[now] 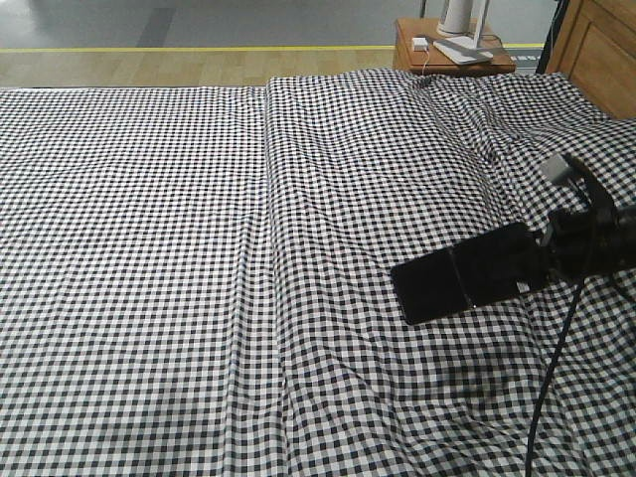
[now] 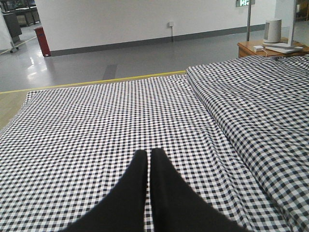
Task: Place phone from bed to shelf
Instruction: 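Lift the black phone up off the bed with the right gripper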
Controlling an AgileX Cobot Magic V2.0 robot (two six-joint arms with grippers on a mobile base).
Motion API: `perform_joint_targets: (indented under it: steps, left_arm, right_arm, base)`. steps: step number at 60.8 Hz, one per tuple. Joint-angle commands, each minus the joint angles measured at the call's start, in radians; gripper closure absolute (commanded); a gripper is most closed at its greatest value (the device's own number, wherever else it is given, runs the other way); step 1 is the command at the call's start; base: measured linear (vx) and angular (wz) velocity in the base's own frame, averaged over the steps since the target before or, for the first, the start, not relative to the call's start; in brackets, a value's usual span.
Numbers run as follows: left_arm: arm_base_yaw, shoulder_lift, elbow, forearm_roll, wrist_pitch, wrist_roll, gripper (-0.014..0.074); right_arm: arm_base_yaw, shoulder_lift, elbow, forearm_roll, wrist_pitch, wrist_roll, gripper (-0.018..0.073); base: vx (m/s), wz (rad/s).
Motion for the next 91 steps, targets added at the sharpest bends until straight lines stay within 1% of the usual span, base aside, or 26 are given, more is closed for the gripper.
perform_joint_targets:
  steps: [1,9,15,22,31,41,45,57,91]
  left_arm:
    - [0.001,-0.013,-0.022,-0.009,-0.072,-0.006,0.0595]
    - [0.001,-0.013,-0.022,-0.009,-0.072,-0.006,0.0595]
    - [0.001,-0.013,-0.022,-0.009,-0.072,-0.006,0.0595]
    - [0.001,-0.013,-0.022,-0.009,-0.072,-0.006,0.0595]
    - [0.001,-0.013,-0.022,-0.009,-0.072,-0.006,0.0595]
    - [0.001,-0.013,-0.022,-0.009,-0.072,-0.006,0.0595]
    - [0.001,-0.013,-0.022,-0.009,-0.072,-0.006,0.0595]
    - [0.001,-0.013,-0.022,-0.009,-0.072,-0.006,0.0595]
    - [0.001,-0.013,-0.022,-0.009,-0.072,-0.006,0.0595]
  right_arm:
    - [0.036,-0.119,-0.018,0.055,0.121,0.014,0.0562]
    - [0.098,-0.214,-0.018,0.055,0.121,0.039,0.0562]
    - [0.160,-0.276,-0.018,0.057,0.121,0.042,0.0562]
    - [0.226,-0.334,-0.018,0.082,0.121,0.042,0.0562]
    - [0.304,-0.375,-0.018,0.134,0.121,0.042,0.0562]
    - [0.361,-0.383,-0.018,0.143,0.121,0.042,0.0562]
    - [0.373,-0.383,-0.018,0.144,0.121,0.042,0.0562]
    - [0.371,-0.385,-0.018,0.158,0.121,0.038,0.0561]
    - [0.371,-0.385,-0.018,0.153,0.121,0.038,0.0561]
  base:
    - [0.00,0.00]
    - [0.00,0.00]
    - [0.00,0.00]
    - [0.00,0.00]
    - [0.00,0.00]
    - [0.00,0.00]
    - [0.00,0.00]
    - [0.00,0.00]
    - [0.00,0.00]
